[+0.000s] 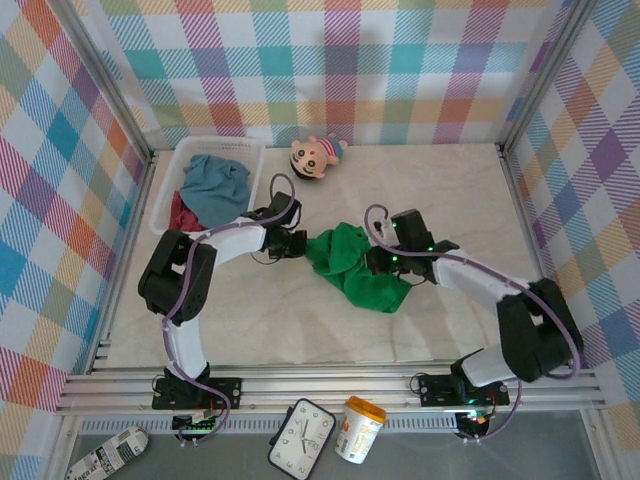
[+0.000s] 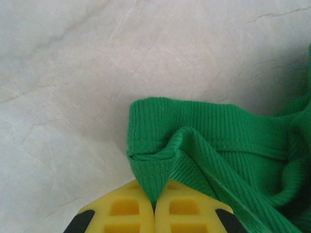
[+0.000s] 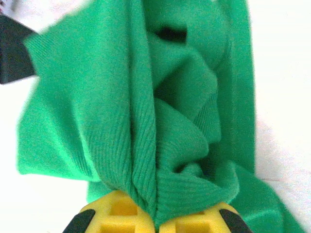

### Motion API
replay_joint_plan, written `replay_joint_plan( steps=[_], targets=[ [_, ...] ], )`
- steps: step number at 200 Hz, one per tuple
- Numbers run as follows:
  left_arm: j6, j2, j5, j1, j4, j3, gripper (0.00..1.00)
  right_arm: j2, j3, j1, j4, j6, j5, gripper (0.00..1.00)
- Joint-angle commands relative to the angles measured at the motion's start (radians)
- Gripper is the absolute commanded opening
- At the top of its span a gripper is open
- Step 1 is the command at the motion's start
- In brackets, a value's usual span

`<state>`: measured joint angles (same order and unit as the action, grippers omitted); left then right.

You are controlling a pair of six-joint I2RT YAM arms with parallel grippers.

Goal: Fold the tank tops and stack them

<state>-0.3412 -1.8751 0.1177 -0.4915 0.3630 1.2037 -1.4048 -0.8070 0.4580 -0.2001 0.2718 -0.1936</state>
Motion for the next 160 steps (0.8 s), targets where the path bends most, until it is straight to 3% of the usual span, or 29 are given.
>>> replay_joint_plan(
  steps=[1,71,93,134,160],
  targets=[
    [0.064,0.118,-0.035,-0.005,0.138,0.060,0.00,0.121,-0.075,-0.040,-0.110,-0.079,0.063,0.00],
    [0.160,0.473,-0.182,-0.040,0.555,0.279,0.00,0.369,-0.382,-0.120,-0.352,-0.315,0.192,0.00],
    [0.181,0.544,-0.272,-0.042,0.630,0.346,0.00,0.399,-0.453,-0.120,-0.367,-0.359,0.118,0.00],
    [0.237,0.621,-0.378,-0.042,0.687,0.446,0.00,0.495,-0.431,-0.116,-0.291,-0.301,-0.160,0.00],
    [0.255,0.613,-0.367,-0.042,0.665,0.436,0.00,0.527,-0.387,-0.116,-0.271,-0.291,-0.143,0.00]
  ],
)
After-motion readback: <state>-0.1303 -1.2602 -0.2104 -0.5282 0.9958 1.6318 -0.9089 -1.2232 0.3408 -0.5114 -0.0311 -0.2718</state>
